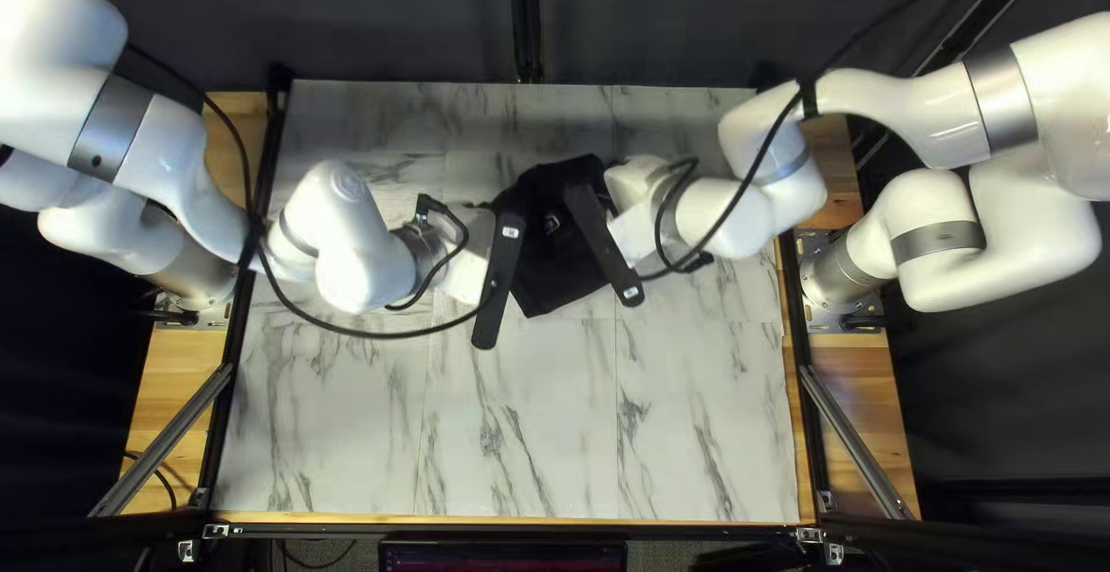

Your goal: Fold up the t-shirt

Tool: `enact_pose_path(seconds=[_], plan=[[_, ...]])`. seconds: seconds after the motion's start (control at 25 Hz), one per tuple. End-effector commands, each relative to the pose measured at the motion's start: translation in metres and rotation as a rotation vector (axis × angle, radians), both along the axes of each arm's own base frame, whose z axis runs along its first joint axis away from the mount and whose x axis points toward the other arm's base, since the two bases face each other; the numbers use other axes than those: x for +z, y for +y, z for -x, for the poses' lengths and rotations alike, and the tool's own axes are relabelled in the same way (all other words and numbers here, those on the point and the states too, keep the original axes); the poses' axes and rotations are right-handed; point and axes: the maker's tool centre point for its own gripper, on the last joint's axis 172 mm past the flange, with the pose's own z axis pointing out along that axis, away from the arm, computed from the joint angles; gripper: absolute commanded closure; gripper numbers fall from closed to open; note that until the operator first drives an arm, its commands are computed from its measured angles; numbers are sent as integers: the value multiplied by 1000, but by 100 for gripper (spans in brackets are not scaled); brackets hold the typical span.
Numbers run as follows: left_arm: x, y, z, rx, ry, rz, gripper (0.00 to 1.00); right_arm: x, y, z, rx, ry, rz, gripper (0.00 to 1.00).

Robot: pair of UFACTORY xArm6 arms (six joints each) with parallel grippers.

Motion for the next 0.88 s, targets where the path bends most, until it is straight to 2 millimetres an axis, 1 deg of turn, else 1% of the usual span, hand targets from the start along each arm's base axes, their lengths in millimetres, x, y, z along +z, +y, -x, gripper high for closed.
enact_pose_path(seconds=[0.04,0.12,0.28,0.52,0.72,0.8,0.88], plan=[[-5,-11,1,-5,6,0,100,-3,16,6,-13,3,-2,100],[-8,-13,3,-5,9,1,100,-5,20,10,-19,6,-3,100],[-13,-19,7,-5,18,5,100,-15,22,27,-40,15,-14,100],[-21,-20,12,-6,32,9,100,-24,27,37,-61,23,-27,100],[-36,-23,7,-17,51,19,100,-45,26,49,-74,34,-46,100],[-46,-25,3,-25,57,31,100,-54,24,58,-84,37,-58,100],[-53,-27,-1,-31,63,41,100,-58,23,63,-93,38,-67,100]])
